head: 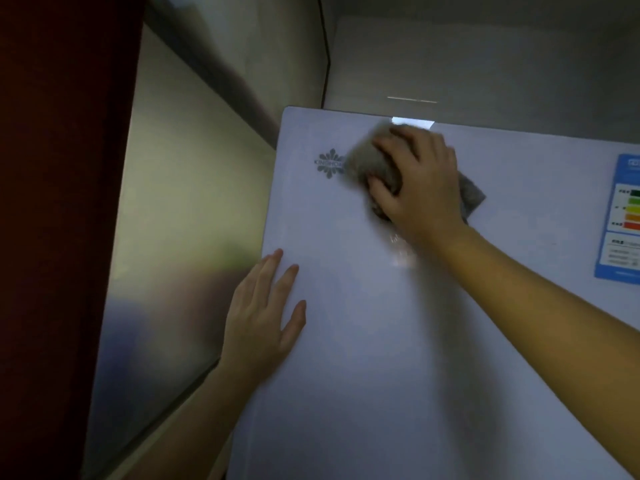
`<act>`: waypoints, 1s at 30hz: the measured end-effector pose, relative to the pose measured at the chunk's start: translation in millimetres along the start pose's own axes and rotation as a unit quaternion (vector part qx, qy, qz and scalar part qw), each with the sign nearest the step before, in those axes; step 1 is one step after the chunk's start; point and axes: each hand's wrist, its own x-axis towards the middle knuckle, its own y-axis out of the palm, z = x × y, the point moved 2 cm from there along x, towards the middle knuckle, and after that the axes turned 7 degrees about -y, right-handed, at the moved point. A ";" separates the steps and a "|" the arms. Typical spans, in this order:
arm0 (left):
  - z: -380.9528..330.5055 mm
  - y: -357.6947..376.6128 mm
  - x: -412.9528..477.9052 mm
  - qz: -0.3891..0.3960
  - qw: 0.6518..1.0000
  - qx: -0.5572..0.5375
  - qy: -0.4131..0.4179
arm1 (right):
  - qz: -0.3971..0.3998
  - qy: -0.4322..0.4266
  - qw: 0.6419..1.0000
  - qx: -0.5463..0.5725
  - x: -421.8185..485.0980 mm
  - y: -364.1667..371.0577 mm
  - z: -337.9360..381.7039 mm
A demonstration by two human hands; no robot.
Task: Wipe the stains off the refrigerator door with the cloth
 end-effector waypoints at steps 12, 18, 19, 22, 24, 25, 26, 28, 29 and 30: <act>9.3 27.5 -34.2 0.001 0.999 -0.034 0.007 | 0.137 -0.259 0.955 0.037 -13.4 72.7 121.2; 7.7 26.4 -33.6 0.005 0.999 -0.037 0.002 | 0.081 -0.153 0.985 -0.017 2.6 16.6 23.2; 7.2 26.5 -33.6 0.004 0.999 -0.037 0.002 | 0.055 -0.104 0.993 -0.030 7.1 2.6 0.7; 5.2 27.4 -33.5 0.002 0.999 -0.032 0.002 | 0.012 0.005 0.999 -0.040 5.2 -29.0 -43.1; 3.4 26.6 -33.5 0.007 0.999 -0.031 -0.002 | 0.019 0.030 0.998 -0.045 -8.8 -34.0 -46.1; 2.7 25.8 -33.2 0.010 0.999 -0.032 -0.005 | 0.033 0.025 0.998 -0.047 -20.0 -32.5 -39.9; 2.0 24.9 -32.6 0.011 0.999 -0.033 -0.009 | 0.052 0.002 0.998 -0.045 -34.0 -28.3 -30.0; -0.3 24.8 -32.8 0.014 0.999 -0.031 -0.014 | 0.095 -0.101 0.990 -0.017 -72.3 -16.4 -3.1; -1.6 25.1 -33.6 0.013 0.999 -0.027 -0.016 | 0.119 -0.176 0.977 0.006 -95.0 -10.8 12.7; -2.6 25.2 -33.6 0.014 0.999 -0.024 -0.018 | 0.147 -0.251 0.956 0.027 -116.9 -7.7 28.2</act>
